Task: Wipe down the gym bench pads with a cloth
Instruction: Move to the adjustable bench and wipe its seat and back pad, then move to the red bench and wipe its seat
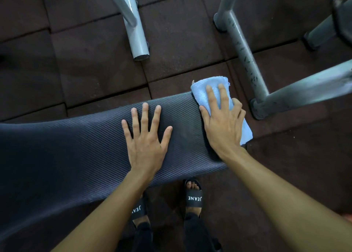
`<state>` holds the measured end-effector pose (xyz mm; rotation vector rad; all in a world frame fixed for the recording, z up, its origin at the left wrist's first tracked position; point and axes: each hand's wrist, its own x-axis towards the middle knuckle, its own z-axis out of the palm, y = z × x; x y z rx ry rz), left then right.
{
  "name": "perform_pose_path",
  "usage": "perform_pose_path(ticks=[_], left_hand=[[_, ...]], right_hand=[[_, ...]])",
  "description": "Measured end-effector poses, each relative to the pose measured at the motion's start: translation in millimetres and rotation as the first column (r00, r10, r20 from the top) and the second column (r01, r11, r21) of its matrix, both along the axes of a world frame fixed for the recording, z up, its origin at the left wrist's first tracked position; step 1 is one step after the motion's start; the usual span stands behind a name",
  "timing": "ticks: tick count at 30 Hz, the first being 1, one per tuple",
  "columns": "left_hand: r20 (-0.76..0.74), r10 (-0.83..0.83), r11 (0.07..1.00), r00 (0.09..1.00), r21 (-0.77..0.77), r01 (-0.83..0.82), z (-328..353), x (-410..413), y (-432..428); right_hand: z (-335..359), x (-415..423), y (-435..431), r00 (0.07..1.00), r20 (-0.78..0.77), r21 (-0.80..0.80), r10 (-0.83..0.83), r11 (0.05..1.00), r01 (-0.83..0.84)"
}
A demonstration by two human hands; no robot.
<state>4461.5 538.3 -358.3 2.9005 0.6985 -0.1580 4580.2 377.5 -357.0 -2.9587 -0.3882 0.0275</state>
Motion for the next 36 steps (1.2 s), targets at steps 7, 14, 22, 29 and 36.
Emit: perform_pose_path(ticks=[7, 14, 22, 29, 36], left_hand=[[-0.037, 0.062, 0.986, 0.997, -0.152, -0.067, 33, -6, 10], [-0.079, 0.261, 0.940, 0.962, -0.208, -0.272, 126, -53, 66], [-0.031, 0.527, 0.839, 0.850, -0.143, -0.525, 264, -179, 174], [0.033, 0.732, 0.679, 0.681, -0.113, -0.725, 374, -358, 279], [0.099, 0.900, 0.434, 0.424, -0.135, -0.891, 456, -555, 353]], right_hand=[[25, 5, 6, 0.995, -0.082, 0.073, 0.057, 0.996, -0.051], [115, -35, 77, 0.959, -0.130, 0.137, 0.251, 0.963, -0.233], [252, -142, 230, 0.781, -0.176, 0.197, 0.599, 0.799, -0.568], [365, -309, 380, 0.555, -0.196, 0.286, 0.808, 0.588, -0.756], [448, -496, 509, 0.311, -0.244, 0.362, 0.919, 0.384, -0.849]])
